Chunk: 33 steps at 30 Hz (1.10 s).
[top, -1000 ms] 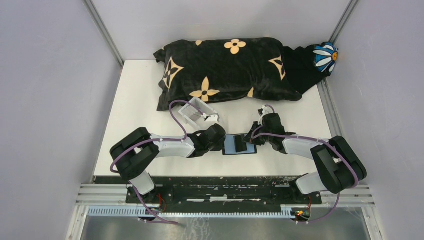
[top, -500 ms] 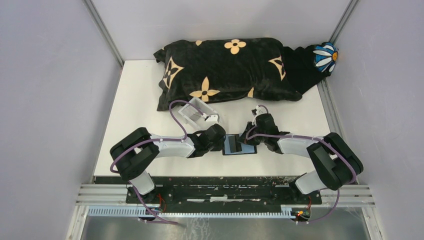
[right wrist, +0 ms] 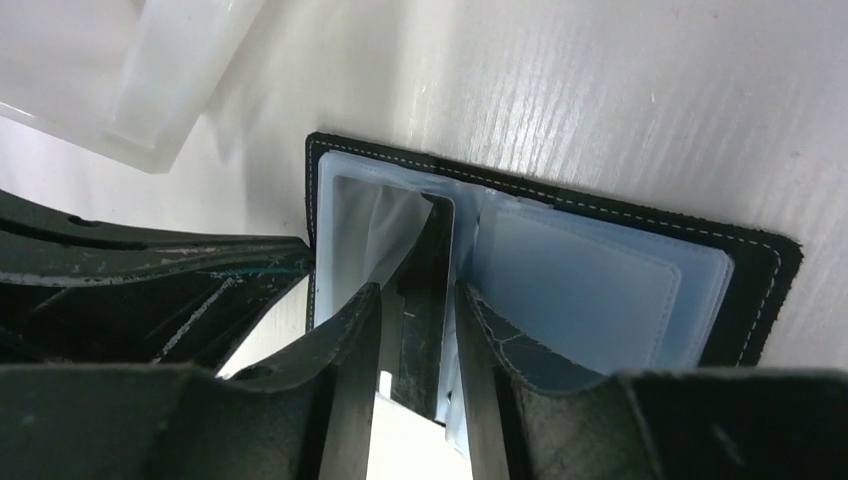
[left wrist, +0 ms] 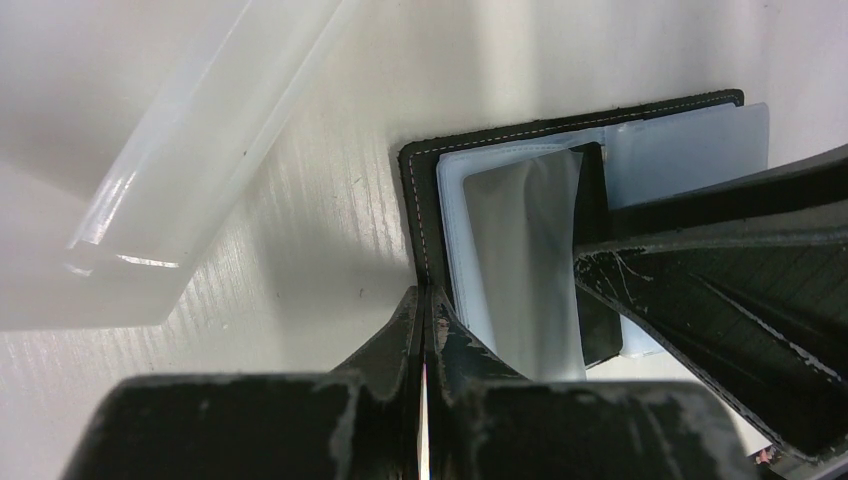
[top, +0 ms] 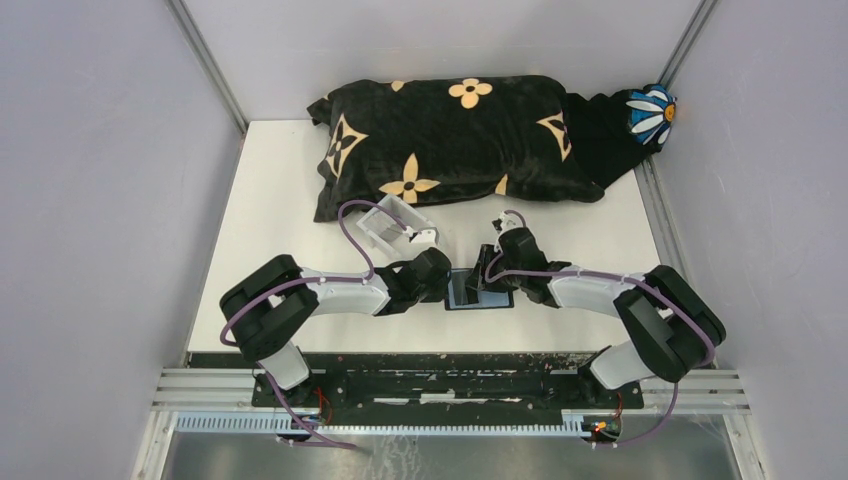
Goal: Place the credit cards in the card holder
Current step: Insert the credit card into the card holder.
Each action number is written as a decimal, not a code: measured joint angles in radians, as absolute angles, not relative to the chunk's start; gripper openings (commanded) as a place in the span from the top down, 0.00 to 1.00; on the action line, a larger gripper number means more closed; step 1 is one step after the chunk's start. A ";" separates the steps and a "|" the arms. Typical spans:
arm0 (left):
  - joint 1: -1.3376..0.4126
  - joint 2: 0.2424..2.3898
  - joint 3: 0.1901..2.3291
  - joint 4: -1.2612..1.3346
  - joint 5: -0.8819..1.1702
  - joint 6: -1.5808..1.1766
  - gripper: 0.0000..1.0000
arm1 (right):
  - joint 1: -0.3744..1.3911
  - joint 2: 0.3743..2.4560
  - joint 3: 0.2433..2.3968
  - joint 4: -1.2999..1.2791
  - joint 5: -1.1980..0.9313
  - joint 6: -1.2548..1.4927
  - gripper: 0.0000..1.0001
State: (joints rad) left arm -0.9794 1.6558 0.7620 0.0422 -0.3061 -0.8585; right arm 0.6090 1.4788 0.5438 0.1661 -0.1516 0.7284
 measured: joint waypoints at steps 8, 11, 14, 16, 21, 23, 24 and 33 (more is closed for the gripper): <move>-0.979 1.656 0.762 0.043 -0.306 -0.859 0.97 | 0.615 1.433 0.545 0.088 -0.128 0.710 0.57; -0.979 1.656 0.762 0.043 -0.306 -0.859 0.97 | 0.615 1.412 0.544 0.057 -0.112 0.708 0.57; -0.979 1.656 0.762 0.043 -0.306 -0.859 0.97 | 0.615 1.394 0.542 0.027 -0.089 0.704 0.57; -0.979 1.656 0.762 0.043 -0.306 -0.859 0.97 | 0.615 1.384 0.542 0.013 -0.077 0.701 0.63; -0.979 1.656 0.759 0.047 -0.306 -0.859 0.97 | 0.615 1.376 0.542 -0.017 -0.051 0.683 0.87; -0.979 1.656 0.759 0.048 -0.306 -0.859 0.97 | 0.615 1.380 0.542 -0.021 -0.048 0.682 0.95; -0.979 1.656 0.759 0.049 -0.306 -0.859 0.97 | 0.615 1.385 0.542 -0.020 -0.048 0.679 0.96; -0.979 1.656 0.758 0.051 -0.306 -0.859 0.97 | 0.631 1.418 0.554 -0.002 -0.051 0.683 0.99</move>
